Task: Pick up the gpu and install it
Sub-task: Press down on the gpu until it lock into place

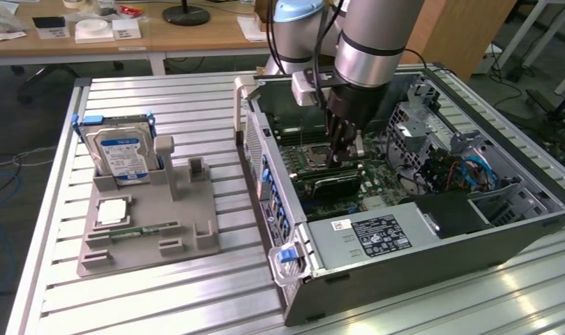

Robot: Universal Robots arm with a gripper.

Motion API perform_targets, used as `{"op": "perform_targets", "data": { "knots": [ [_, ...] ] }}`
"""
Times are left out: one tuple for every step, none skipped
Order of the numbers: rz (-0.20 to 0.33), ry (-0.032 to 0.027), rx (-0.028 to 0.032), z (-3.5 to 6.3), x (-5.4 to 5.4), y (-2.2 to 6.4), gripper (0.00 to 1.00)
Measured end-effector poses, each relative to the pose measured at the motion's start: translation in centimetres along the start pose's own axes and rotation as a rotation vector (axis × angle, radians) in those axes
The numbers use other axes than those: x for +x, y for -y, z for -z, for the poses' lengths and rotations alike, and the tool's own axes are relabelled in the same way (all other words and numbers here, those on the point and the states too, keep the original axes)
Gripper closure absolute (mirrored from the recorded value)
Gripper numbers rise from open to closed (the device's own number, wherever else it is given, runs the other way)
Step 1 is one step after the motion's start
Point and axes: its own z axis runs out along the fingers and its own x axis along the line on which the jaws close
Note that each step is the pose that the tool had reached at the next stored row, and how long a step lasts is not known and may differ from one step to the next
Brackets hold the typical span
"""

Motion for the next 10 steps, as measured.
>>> {"op": "perform_targets", "data": {
  "knots": [
    [0.0,0.0,0.0,0.0,0.0,0.02,0.89],
    [0.0,0.0,0.0,0.0,0.0,0.02,0.89],
    [0.0,0.0,0.0,0.0,0.0,0.02,0.89],
    [0.0,0.0,0.0,0.0,0.0,0.02,0.89],
    [0.0,0.0,0.0001,0.0,0.01,0.02,0.89],
    [0.0,0.0,0.0,0.0,0.07,0.03,0.89],
    [0.0,0.0,0.0,0.0,0.09,0.03,0.89],
    [0.0,0.0,0.0,0.0,0.1,0.03,0.89],
    [0.0,0.0,0.0,0.0,0.1,0.03,0.89],
    [0.0,-0.0001,0.0,0.0,0.1,0.03,0.89]
  ]
}}
